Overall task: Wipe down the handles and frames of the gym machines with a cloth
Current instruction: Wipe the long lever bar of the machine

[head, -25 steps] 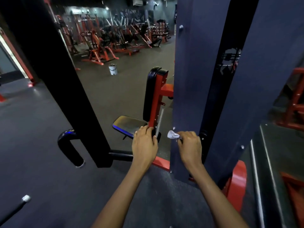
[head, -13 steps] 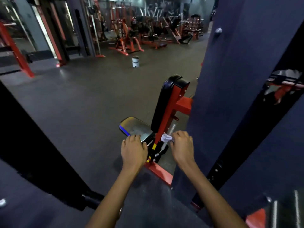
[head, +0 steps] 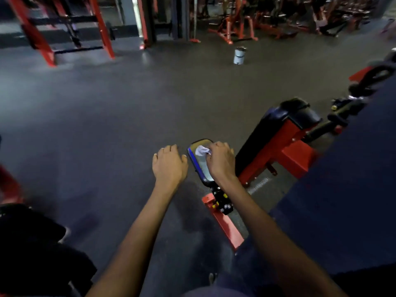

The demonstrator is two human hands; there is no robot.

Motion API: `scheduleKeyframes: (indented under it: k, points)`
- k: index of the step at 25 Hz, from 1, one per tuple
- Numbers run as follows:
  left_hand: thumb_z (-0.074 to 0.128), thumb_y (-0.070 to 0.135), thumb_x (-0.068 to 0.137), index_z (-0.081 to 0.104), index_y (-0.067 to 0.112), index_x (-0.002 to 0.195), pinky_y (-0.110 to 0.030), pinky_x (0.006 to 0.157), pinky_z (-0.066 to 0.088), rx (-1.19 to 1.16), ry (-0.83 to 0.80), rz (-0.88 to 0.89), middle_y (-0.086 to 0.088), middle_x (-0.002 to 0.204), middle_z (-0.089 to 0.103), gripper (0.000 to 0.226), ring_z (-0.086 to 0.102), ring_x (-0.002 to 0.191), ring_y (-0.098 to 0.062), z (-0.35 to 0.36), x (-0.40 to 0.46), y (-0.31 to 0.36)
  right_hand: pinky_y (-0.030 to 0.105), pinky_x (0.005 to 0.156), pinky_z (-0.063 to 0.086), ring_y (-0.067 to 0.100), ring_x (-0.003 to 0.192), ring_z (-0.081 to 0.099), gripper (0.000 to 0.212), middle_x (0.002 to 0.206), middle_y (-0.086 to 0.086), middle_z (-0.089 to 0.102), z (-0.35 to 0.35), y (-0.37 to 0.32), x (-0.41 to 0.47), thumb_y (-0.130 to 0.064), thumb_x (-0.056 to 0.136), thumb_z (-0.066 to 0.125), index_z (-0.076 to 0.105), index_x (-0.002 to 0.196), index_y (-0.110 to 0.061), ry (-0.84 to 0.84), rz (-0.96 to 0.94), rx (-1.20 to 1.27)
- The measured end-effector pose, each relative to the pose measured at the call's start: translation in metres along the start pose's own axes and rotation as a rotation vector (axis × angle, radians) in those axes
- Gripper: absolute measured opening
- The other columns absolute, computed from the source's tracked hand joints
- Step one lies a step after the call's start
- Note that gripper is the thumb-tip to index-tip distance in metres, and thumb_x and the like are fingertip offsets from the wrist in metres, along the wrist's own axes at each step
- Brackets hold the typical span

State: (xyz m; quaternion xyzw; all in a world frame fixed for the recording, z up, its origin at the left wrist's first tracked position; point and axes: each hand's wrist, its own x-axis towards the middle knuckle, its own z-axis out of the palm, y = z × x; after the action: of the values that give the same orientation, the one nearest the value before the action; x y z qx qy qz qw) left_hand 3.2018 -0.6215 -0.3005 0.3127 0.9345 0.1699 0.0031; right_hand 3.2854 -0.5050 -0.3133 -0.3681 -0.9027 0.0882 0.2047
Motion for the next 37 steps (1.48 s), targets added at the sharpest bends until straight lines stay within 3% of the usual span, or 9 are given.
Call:
scheduleKeyframes:
  k: [6, 13, 21, 26, 31, 37]
  points:
    - [0.045, 0.031, 0.096, 0.044, 0.011, 0.137, -0.04, 0.113, 0.025, 0.027, 0.06, -0.223, -0.008, 0.138, 0.049, 0.046, 0.039, 0.132, -0.025, 0.018, 0.07, -0.001, 0.038, 0.083, 0.033, 0.033, 0.105, 0.049, 0.018, 0.107, 0.011, 0.059, 0.042, -0.01, 0.101, -0.015, 0.09, 0.048, 0.064, 0.096, -0.009, -0.098, -0.207, 0.032]
    - [0.043, 0.032, 0.098, 0.039, 0.011, 0.141, -0.039, 0.116, 0.02, 0.022, 0.121, -0.453, -0.007, 0.143, 0.045, 0.048, 0.034, 0.137, -0.022, 0.017, 0.151, -0.043, 0.037, 0.081, 0.034, 0.035, 0.105, 0.05, 0.02, 0.108, 0.015, 0.06, 0.093, -0.083, 0.194, -0.012, 0.088, 0.047, 0.064, 0.098, -0.005, -0.204, -0.438, 0.113]
    - [0.045, 0.033, 0.098, 0.039, 0.014, 0.142, -0.037, 0.115, 0.02, 0.071, 0.239, -0.726, -0.004, 0.144, 0.045, 0.049, 0.034, 0.137, -0.02, -0.01, 0.251, -0.177, 0.036, 0.079, 0.034, 0.033, 0.103, 0.049, 0.018, 0.105, 0.011, 0.059, 0.165, -0.23, 0.289, -0.013, 0.088, 0.045, 0.06, 0.092, -0.005, -0.346, -0.687, 0.206]
    - [0.045, 0.033, 0.098, 0.038, 0.014, 0.142, -0.038, 0.116, 0.02, 0.086, 0.313, -0.856, -0.003, 0.145, 0.044, 0.049, 0.032, 0.139, -0.019, -0.042, 0.314, -0.252, 0.035, 0.078, 0.034, 0.034, 0.104, 0.049, 0.02, 0.107, 0.013, 0.059, 0.202, -0.336, 0.35, -0.011, 0.089, 0.043, 0.06, 0.096, -0.003, -0.346, -0.847, 0.264]
    - [0.044, 0.033, 0.098, 0.037, 0.016, 0.143, -0.036, 0.116, 0.018, 0.13, 0.342, -1.008, -0.001, 0.147, 0.041, 0.049, 0.03, 0.14, -0.018, -0.049, 0.323, -0.316, 0.037, 0.072, 0.035, 0.039, 0.096, 0.052, 0.017, 0.099, 0.021, 0.06, 0.252, -0.424, 0.354, -0.004, 0.085, 0.046, 0.061, 0.089, 0.004, -0.495, -0.953, 0.401]
    - [0.046, 0.034, 0.096, 0.039, 0.017, 0.141, -0.034, 0.115, 0.019, 0.177, 0.423, -1.299, 0.0, 0.145, 0.044, 0.048, 0.033, 0.138, -0.016, -0.056, 0.329, -0.408, 0.041, 0.076, 0.04, 0.038, 0.097, 0.053, 0.018, 0.101, 0.02, 0.06, 0.312, -0.545, 0.344, -0.005, 0.084, 0.048, 0.062, 0.09, 0.003, -0.649, -1.231, 0.471]
